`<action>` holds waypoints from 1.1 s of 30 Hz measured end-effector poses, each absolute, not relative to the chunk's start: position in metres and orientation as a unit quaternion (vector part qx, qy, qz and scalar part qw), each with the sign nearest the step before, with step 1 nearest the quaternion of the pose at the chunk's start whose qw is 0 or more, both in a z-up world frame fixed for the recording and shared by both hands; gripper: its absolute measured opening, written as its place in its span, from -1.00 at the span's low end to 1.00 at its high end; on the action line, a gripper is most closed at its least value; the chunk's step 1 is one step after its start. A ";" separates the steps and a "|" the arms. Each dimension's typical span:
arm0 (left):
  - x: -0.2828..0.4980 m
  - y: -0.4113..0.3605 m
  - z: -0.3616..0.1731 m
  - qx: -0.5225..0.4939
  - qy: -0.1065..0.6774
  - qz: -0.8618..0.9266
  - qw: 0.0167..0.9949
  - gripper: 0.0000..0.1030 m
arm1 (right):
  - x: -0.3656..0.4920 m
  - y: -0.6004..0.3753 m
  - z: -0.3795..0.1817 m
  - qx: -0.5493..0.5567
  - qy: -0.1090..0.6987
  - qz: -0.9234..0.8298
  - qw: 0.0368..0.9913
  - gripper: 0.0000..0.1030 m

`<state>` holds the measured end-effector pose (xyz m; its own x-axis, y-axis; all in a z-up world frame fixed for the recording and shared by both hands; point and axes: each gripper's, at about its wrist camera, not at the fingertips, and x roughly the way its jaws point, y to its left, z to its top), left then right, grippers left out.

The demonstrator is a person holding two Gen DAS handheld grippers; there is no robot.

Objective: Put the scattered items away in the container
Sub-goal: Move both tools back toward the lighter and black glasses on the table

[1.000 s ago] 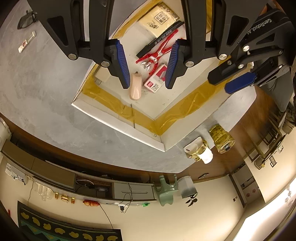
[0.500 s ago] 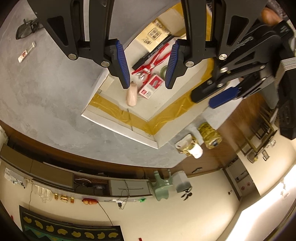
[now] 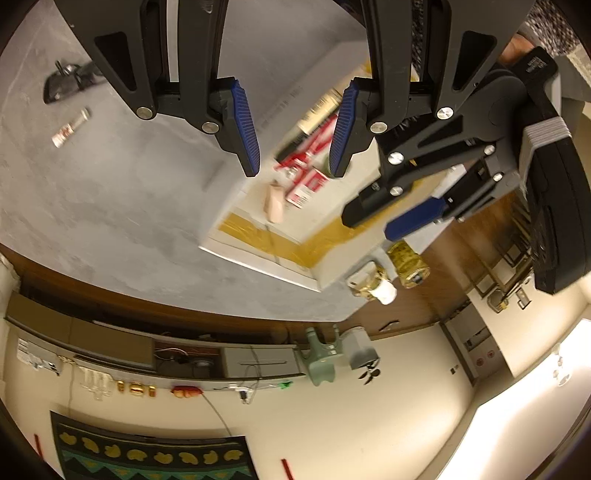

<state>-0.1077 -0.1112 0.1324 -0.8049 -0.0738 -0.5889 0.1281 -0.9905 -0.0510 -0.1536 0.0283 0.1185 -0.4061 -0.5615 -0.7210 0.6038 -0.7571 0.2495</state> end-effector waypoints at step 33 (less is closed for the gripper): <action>-0.132 0.034 0.076 0.380 -0.020 -0.922 -0.068 0.02 | -0.170 0.191 0.088 0.426 -0.022 -0.880 0.211 -0.20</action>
<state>-0.1320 0.0340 0.0757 -0.7021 0.1110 -0.7034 -0.1410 -0.9899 -0.0155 -0.1695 0.1910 0.0877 -0.5485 -0.3897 -0.7398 0.3527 -0.9100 0.2179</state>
